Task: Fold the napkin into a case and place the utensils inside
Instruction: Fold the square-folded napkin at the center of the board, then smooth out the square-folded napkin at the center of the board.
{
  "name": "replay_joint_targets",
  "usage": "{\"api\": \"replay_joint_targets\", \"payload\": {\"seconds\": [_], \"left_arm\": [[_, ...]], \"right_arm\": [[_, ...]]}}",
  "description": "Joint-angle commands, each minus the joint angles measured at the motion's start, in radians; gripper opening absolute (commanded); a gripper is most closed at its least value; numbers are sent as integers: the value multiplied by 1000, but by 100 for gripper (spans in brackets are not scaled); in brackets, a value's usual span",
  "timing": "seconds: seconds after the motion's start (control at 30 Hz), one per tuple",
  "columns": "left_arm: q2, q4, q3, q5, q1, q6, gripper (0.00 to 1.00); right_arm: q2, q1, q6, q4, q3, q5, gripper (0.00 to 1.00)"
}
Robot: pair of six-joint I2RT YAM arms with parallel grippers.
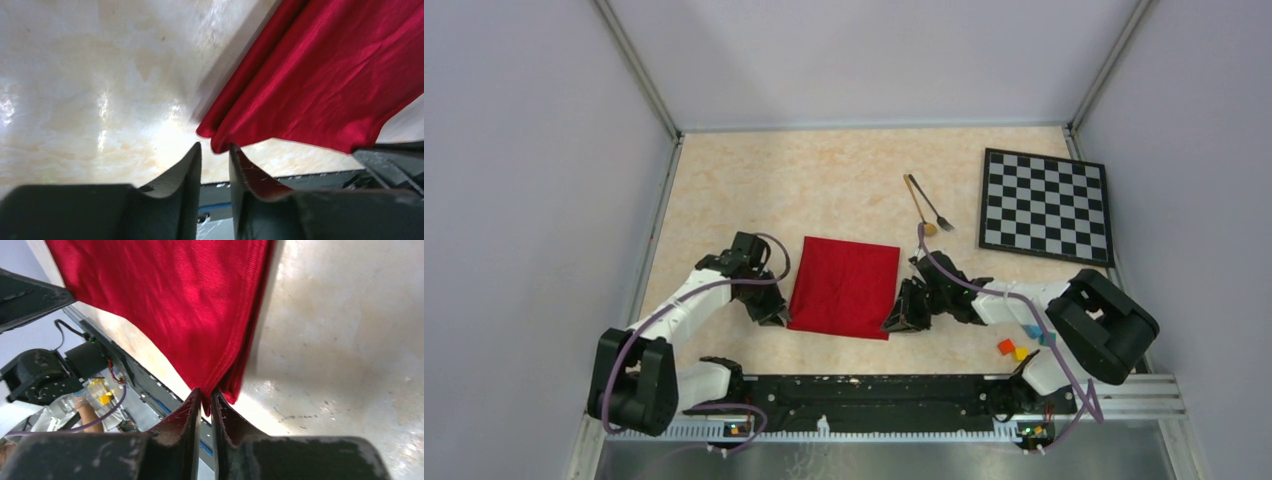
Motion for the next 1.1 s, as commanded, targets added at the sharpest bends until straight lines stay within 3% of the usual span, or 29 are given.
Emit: {"api": "replay_joint_targets", "payload": {"seconds": [0.0, 0.1, 0.2, 0.33, 0.47, 0.63, 0.7, 0.87, 0.97, 1.07], "left_arm": [[-57, -94, 30, 3, -3, 15, 36], [-129, -164, 79, 3, -3, 40, 47], [-196, -146, 104, 39, -2, 91, 44], [-168, 54, 78, 179, -3, 63, 25], [-14, 100, 64, 131, -3, 48, 1], [44, 147, -29, 65, -2, 18, 0], [33, 146, -58, 9, -2, -15, 0], [31, 190, -128, 1, -2, -52, 0], [56, 197, -141, -4, -2, -69, 0], [60, 194, -145, -12, -2, -75, 0]], "right_arm": [[-63, -1, -74, -90, 14, 11, 20], [-138, -1, -179, -283, 59, 36, 35], [-214, -4, -252, -354, 93, 64, 45], [-105, -4, -230, -183, 156, -48, 42], [43, -3, -183, 2, 172, -100, 33], [99, 2, -189, 122, 87, -95, 31], [103, 11, -238, 115, 117, -84, 34], [190, 13, -202, 218, 295, -79, 50], [353, 15, -106, 355, 418, -120, 50], [491, 27, -3, 477, 526, -143, 42]]}}
